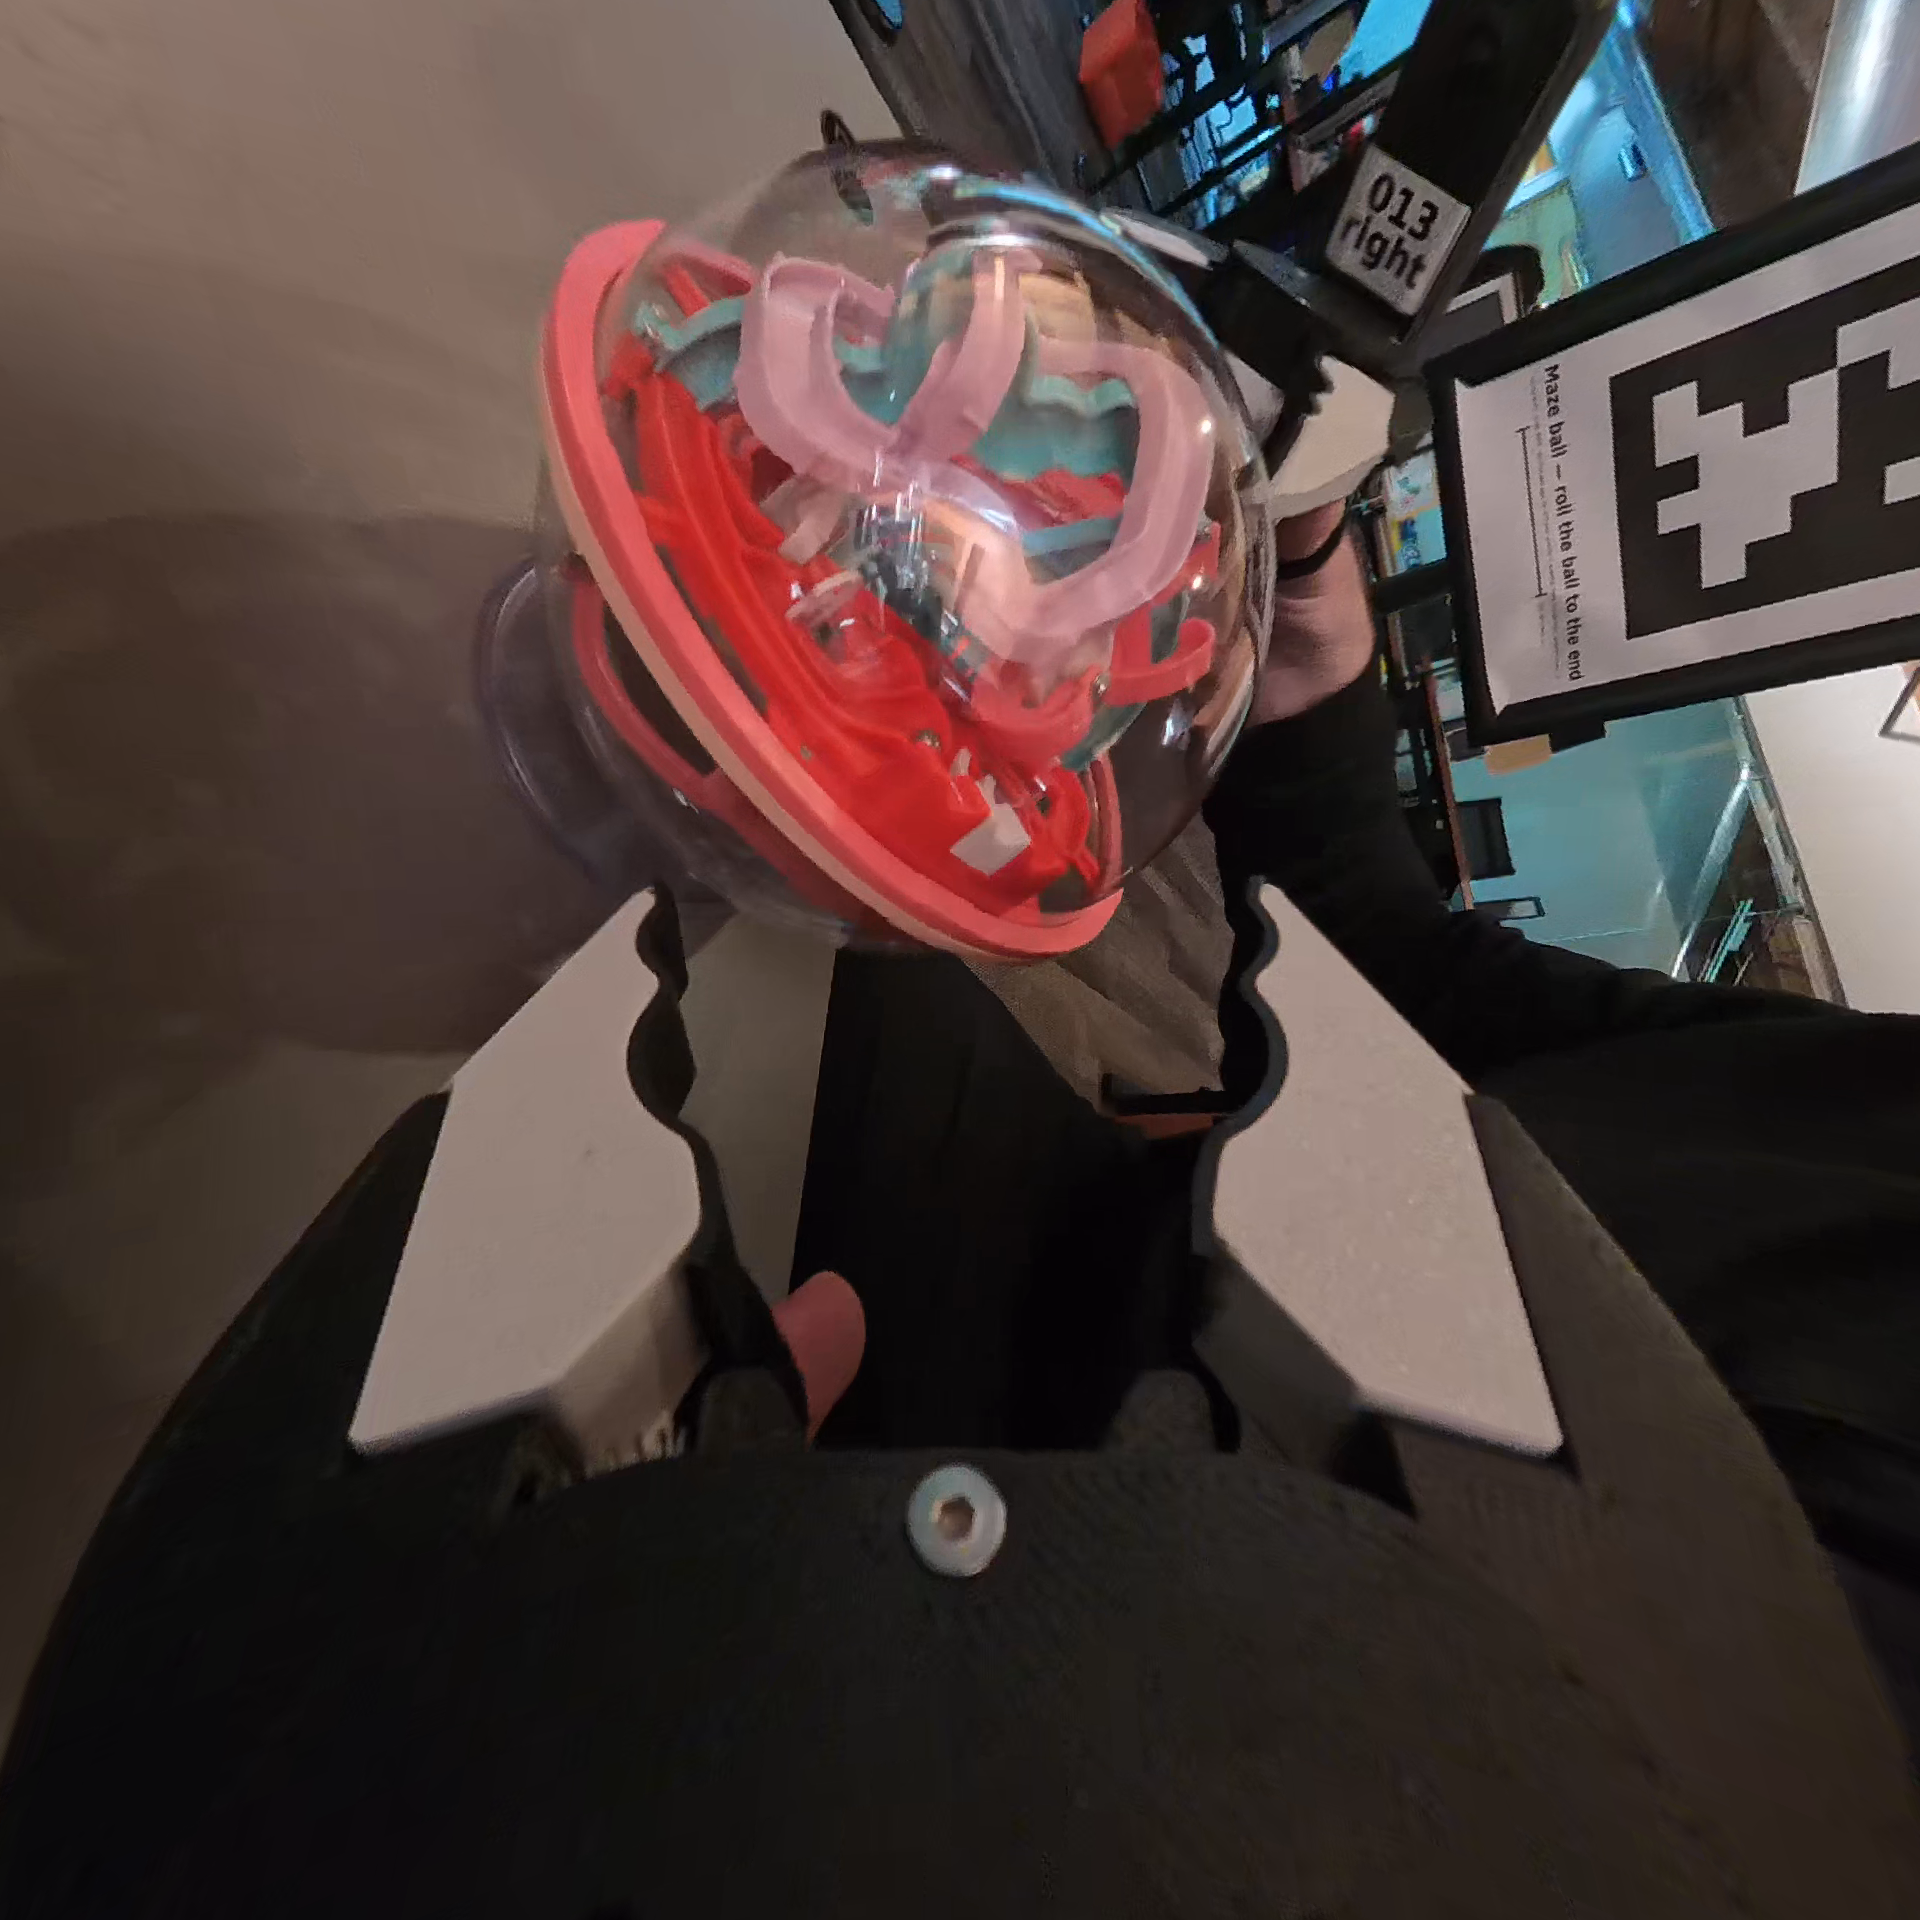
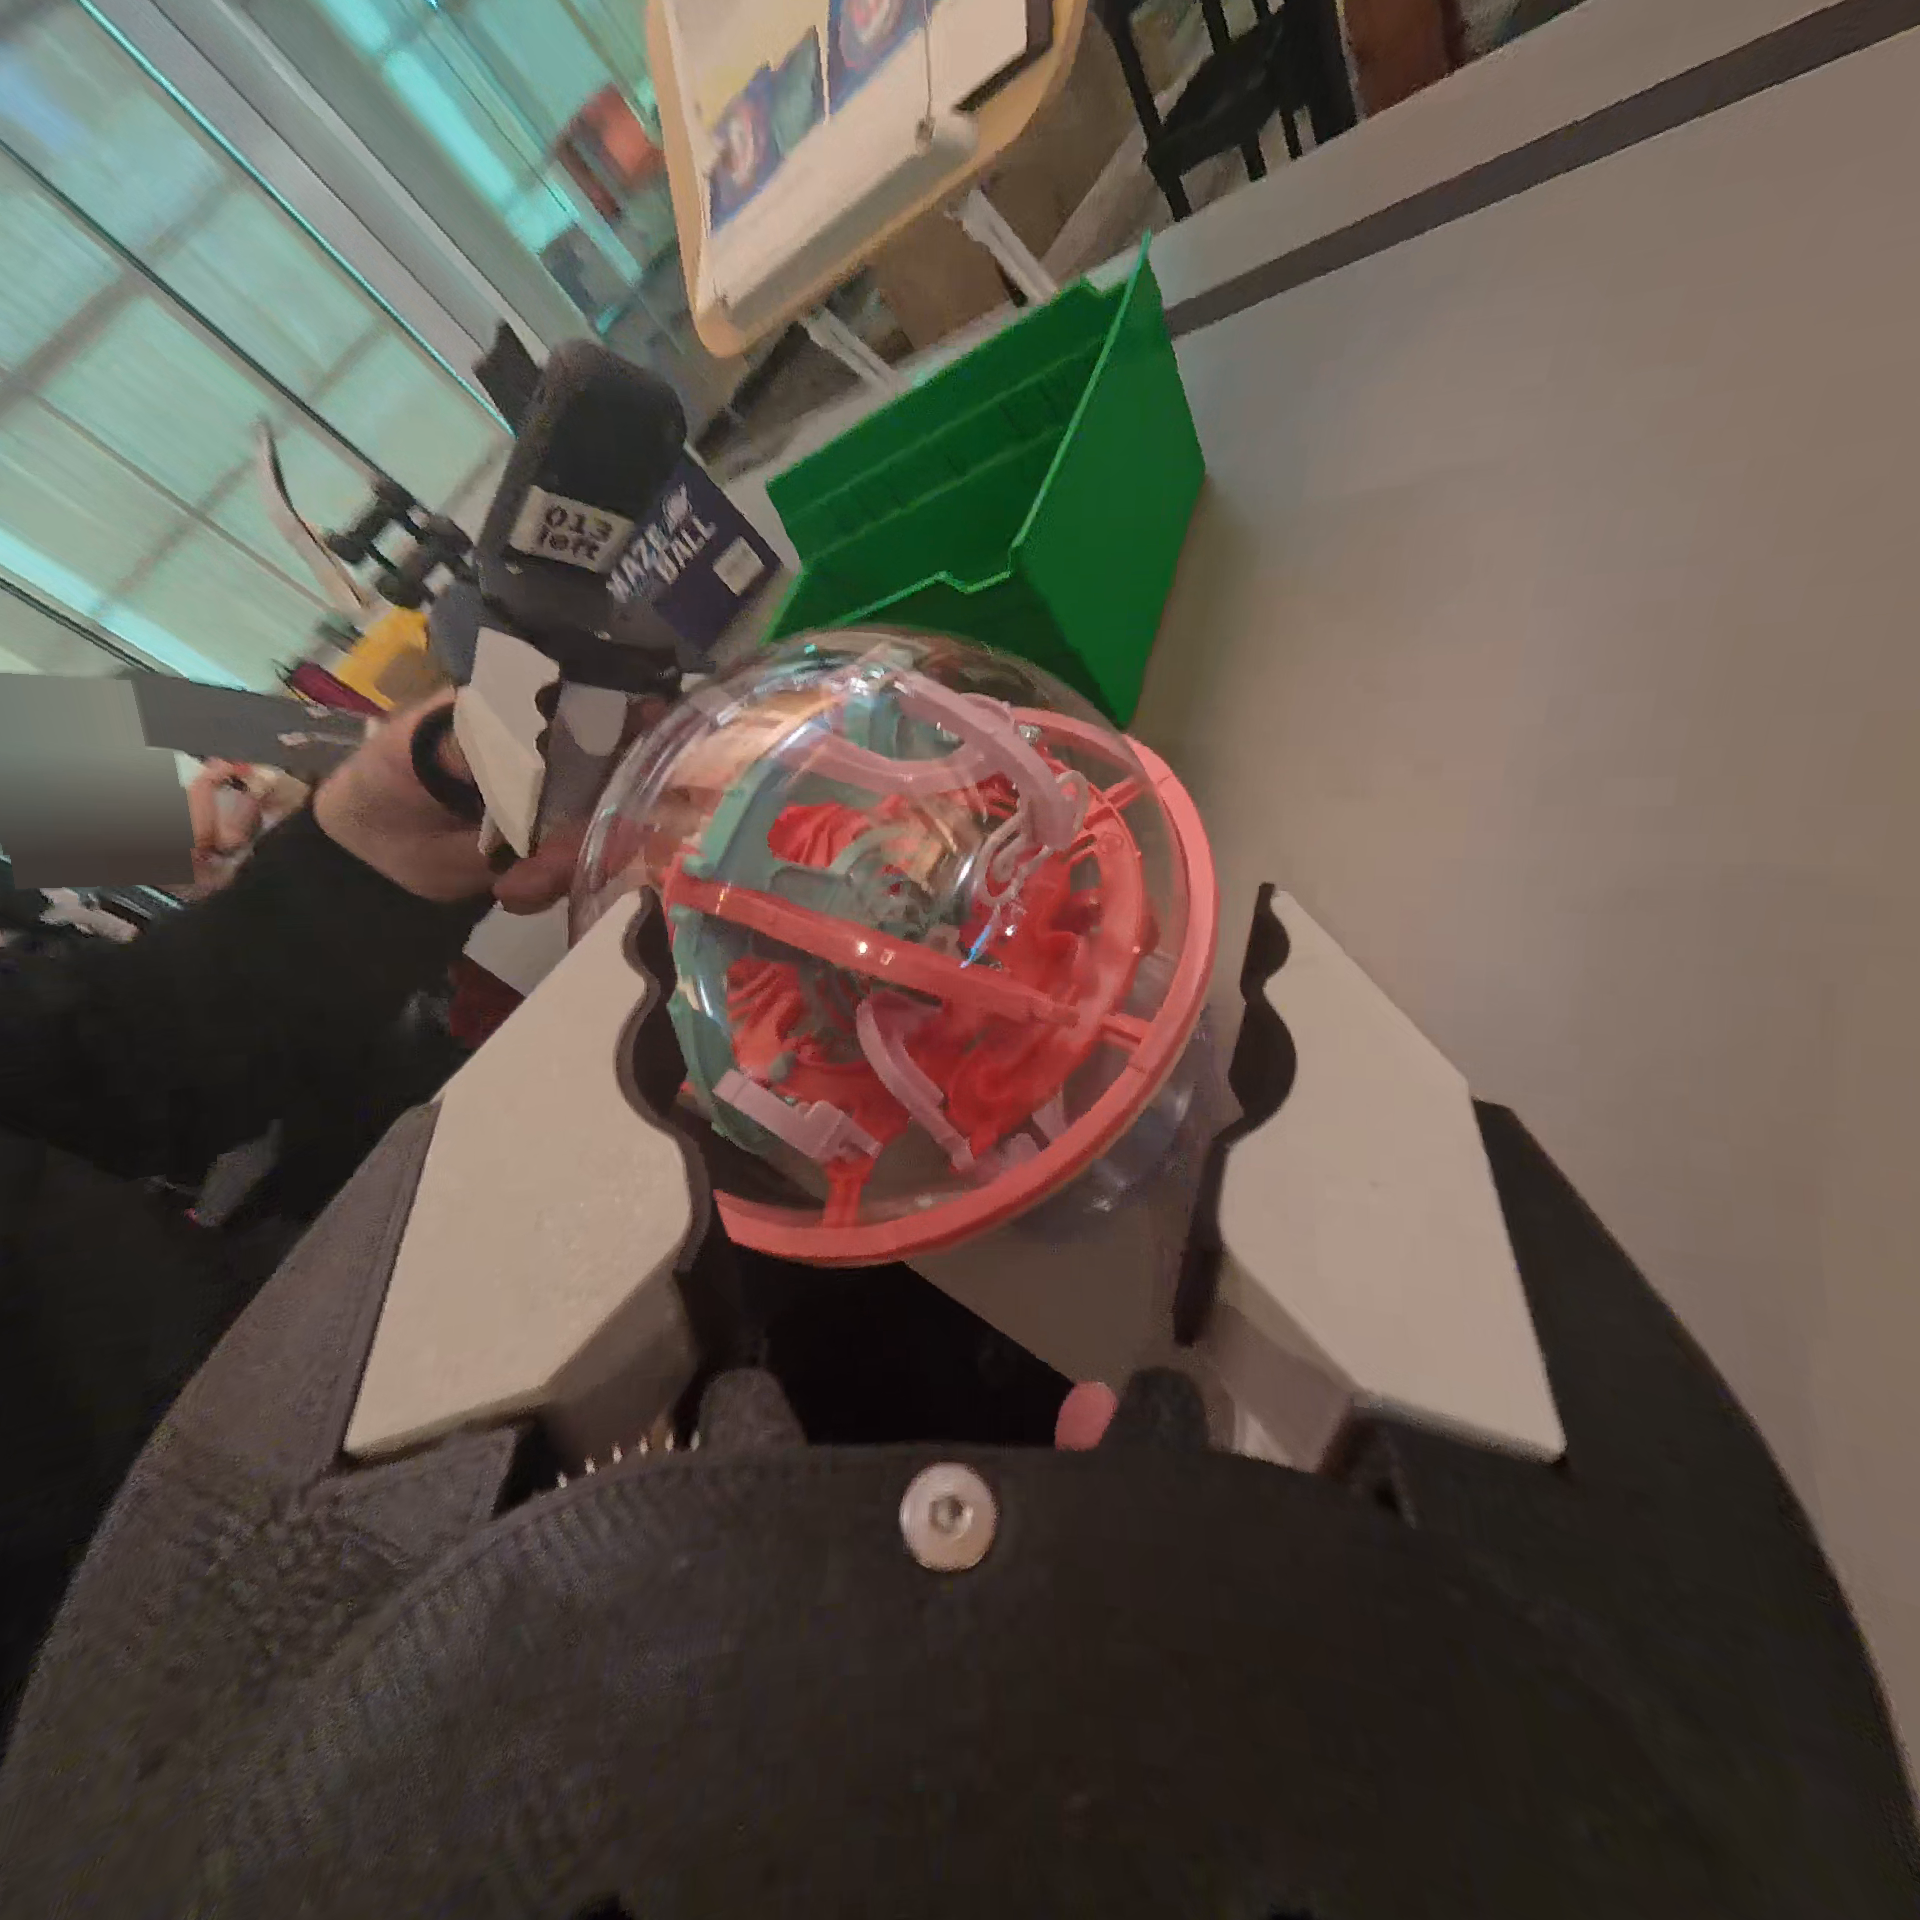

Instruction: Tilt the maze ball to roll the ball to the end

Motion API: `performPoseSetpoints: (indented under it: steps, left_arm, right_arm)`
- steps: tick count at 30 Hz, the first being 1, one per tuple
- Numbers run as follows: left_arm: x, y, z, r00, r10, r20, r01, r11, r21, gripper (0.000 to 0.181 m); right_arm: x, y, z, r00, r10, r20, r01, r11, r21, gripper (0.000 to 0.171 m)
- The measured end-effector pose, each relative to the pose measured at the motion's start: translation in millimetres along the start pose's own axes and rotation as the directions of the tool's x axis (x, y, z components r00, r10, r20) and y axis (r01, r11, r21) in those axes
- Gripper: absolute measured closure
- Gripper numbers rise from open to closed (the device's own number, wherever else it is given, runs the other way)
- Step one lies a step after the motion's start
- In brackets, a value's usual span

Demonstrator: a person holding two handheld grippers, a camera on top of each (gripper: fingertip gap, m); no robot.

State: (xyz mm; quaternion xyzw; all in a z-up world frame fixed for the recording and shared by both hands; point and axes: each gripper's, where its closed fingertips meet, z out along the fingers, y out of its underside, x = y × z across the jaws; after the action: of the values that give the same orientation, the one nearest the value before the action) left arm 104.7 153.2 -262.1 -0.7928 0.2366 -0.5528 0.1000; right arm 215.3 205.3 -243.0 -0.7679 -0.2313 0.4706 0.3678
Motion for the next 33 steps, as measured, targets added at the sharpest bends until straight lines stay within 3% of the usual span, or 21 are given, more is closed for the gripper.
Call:
performPoseSetpoints:
  steps: [8, 13, 33]
  left_arm:
    - [-9, 1, 19, 0.999, 0.031, 0.017, -0.031, 0.999, 0.039, 0.076]
    - [-10, 3, 22, 0.999, 0.030, 0.012, -0.031, 0.999, 0.037, 0.076]
    - [-11, 14, 25, 0.998, 0.055, -0.022, -0.054, 0.998, 0.042, 0.083]
  right_arm:
    - [-13, 8, 13, 0.999, -0.006, 0.032, 0.008, 0.999, -0.053, 0.056]
    - [-18, 7, 13, 0.998, 0.001, 0.063, 0.001, 0.999, -0.046, 0.067]
    - [-25, 10, 9, 0.998, -0.063, 0.024, 0.064, 0.996, -0.055, 0.070]
